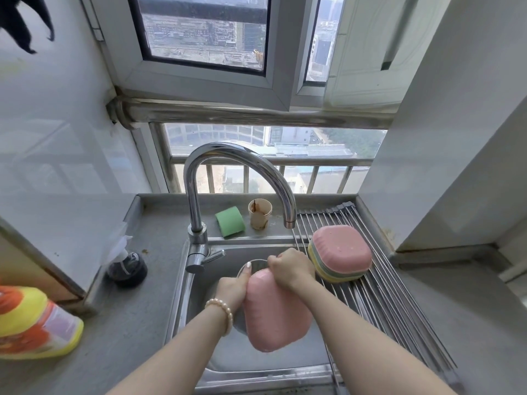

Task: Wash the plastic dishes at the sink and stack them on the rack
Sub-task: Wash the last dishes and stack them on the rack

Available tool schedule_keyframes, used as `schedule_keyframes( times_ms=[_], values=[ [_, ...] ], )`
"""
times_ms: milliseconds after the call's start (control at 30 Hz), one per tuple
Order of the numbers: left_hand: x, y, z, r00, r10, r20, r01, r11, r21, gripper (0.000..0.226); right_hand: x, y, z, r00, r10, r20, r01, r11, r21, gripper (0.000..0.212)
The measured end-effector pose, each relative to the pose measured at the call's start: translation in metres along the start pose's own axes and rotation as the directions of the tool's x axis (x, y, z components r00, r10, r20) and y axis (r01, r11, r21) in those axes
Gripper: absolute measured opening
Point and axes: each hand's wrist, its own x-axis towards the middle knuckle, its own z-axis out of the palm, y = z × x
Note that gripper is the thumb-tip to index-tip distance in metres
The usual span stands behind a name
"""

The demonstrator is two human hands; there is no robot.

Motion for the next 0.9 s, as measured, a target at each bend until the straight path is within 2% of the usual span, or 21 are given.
schedule_keyframes(
  times_ms=[67, 133, 167, 233, 300, 367, 433, 467, 500, 567, 633, 700, 767, 800, 867, 900],
  values=[
    [0.0, 0.001, -0.002, 1.0, 0.026, -0.006, -0.026, 1.0, 0.014, 0.059, 0.008, 0.005, -0.005, 0.988, 0.149, 0.033, -0.152, 0.984, 0.097, 0.029],
    [-0.001, 0.004, -0.006, 0.999, 0.036, -0.015, -0.035, 0.998, 0.049, 0.062, 0.015, 0.015, -0.005, 0.948, 0.295, 0.115, -0.317, 0.898, 0.304, 0.034],
    [0.0, 0.004, -0.007, 0.999, 0.04, -0.011, -0.039, 0.998, 0.057, 0.061, 0.018, 0.021, -0.005, 0.92, 0.35, 0.175, -0.391, 0.801, 0.453, 0.032],
    [0.0, 0.001, -0.009, 1.0, 0.022, 0.007, -0.022, 0.999, 0.041, 0.063, 0.02, 0.033, -0.001, 0.85, 0.443, 0.284, -0.5, 0.512, 0.699, 0.024],
    [-0.001, -0.002, -0.009, 1.0, 0.003, -0.005, -0.003, 1.0, 0.016, 0.076, 0.015, 0.037, 0.005, 0.794, 0.512, 0.328, -0.51, 0.266, 0.818, 0.014],
    [-0.003, -0.005, -0.007, 0.999, 0.0, -0.049, 0.001, 1.0, 0.026, 0.081, 0.009, 0.039, 0.014, 0.751, 0.557, 0.355, -0.516, 0.159, 0.842, 0.019],
    [-0.005, -0.006, -0.004, 0.997, 0.009, -0.08, -0.004, 0.999, 0.053, 0.07, 0.003, 0.04, 0.023, 0.732, 0.563, 0.383, -0.533, 0.124, 0.837, 0.023],
    [-0.006, -0.007, -0.002, 0.996, 0.015, -0.089, -0.01, 0.998, 0.055, 0.065, -0.002, 0.036, 0.026, 0.731, 0.566, 0.381, -0.543, 0.146, 0.827, 0.023],
    [-0.008, -0.008, 0.0, 0.996, 0.021, -0.088, -0.017, 0.999, 0.043, 0.062, -0.006, 0.033, 0.028, 0.74, 0.575, 0.348, -0.546, 0.213, 0.81, 0.023],
    [-0.01, -0.007, 0.001, 0.996, 0.023, -0.089, -0.021, 1.0, 0.021, 0.06, -0.012, 0.028, 0.032, 0.797, 0.578, 0.177, -0.508, 0.484, 0.712, 0.037],
    [-0.009, -0.007, 0.001, 0.994, 0.012, -0.105, -0.01, 1.0, 0.022, 0.062, -0.018, 0.023, 0.034, 0.879, 0.476, -0.029, -0.39, 0.752, 0.531, 0.047],
    [-0.008, -0.007, 0.0, 0.993, -0.006, -0.121, 0.008, 1.0, 0.023, 0.066, -0.02, 0.015, 0.034, 0.944, 0.289, -0.161, -0.223, 0.915, 0.335, 0.049],
    [-0.006, -0.007, 0.002, 0.992, -0.009, -0.128, 0.012, 1.0, 0.019, 0.067, -0.019, 0.006, 0.037, 0.972, 0.067, -0.225, -0.044, 0.994, 0.104, 0.047],
    [-0.007, -0.008, 0.003, 0.991, -0.018, -0.133, 0.019, 1.0, 0.009, 0.065, -0.018, 0.002, 0.039, 0.97, -0.047, -0.24, 0.043, 0.999, -0.022, 0.049],
    [-0.002, -0.012, 0.005, 0.99, -0.066, -0.125, 0.062, 0.997, -0.04, 0.061, -0.023, -0.008, 0.043, 0.934, -0.253, -0.252, 0.205, 0.958, -0.202, 0.054],
    [0.0, -0.014, 0.005, 0.989, -0.096, -0.113, 0.088, 0.994, -0.072, 0.059, -0.027, -0.012, 0.047, 0.903, -0.35, -0.251, 0.289, 0.924, -0.25, 0.049]
  ],
)
